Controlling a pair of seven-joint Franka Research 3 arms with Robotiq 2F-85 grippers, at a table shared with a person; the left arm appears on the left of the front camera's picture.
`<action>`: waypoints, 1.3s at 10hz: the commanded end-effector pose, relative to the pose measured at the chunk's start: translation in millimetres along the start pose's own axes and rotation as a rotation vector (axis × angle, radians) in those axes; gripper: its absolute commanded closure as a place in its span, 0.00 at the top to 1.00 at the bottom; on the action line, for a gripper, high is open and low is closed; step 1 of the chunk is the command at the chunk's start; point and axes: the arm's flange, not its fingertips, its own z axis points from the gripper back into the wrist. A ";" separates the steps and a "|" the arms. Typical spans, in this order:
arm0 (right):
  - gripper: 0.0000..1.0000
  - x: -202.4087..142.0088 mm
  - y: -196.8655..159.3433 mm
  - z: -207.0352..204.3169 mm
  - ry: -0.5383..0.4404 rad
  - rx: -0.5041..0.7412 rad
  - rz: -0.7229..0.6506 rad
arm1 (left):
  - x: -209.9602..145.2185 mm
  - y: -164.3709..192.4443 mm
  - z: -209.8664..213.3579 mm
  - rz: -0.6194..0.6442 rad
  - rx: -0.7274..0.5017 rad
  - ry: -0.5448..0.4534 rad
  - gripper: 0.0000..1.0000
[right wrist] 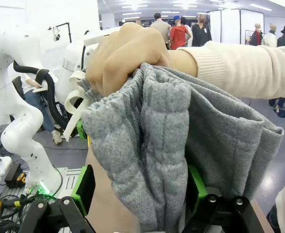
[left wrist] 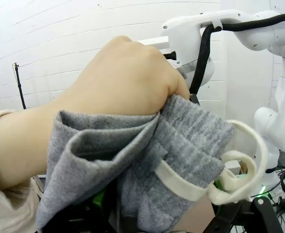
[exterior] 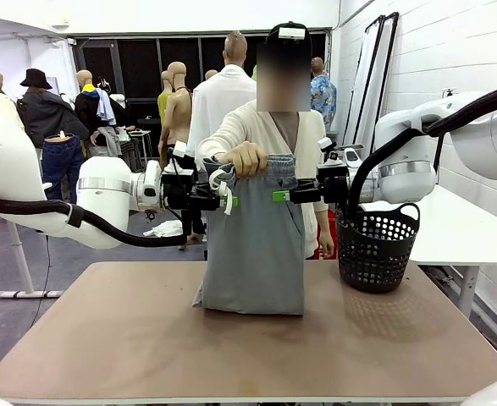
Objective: Fold the training pants.
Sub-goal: Release the ends of the Training pants and then grab the overlapped ends.
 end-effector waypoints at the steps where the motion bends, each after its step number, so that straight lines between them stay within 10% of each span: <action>1: 0.93 1.6 -0.8 5.8 0.037 -0.014 0.007 | 1.9 -6.9 8.1 0.008 0.027 0.027 1.00; 13: 0.93 -4.1 0.5 34.0 0.017 -0.087 0.012 | -3.2 -23.6 42.4 0.053 0.183 0.034 1.00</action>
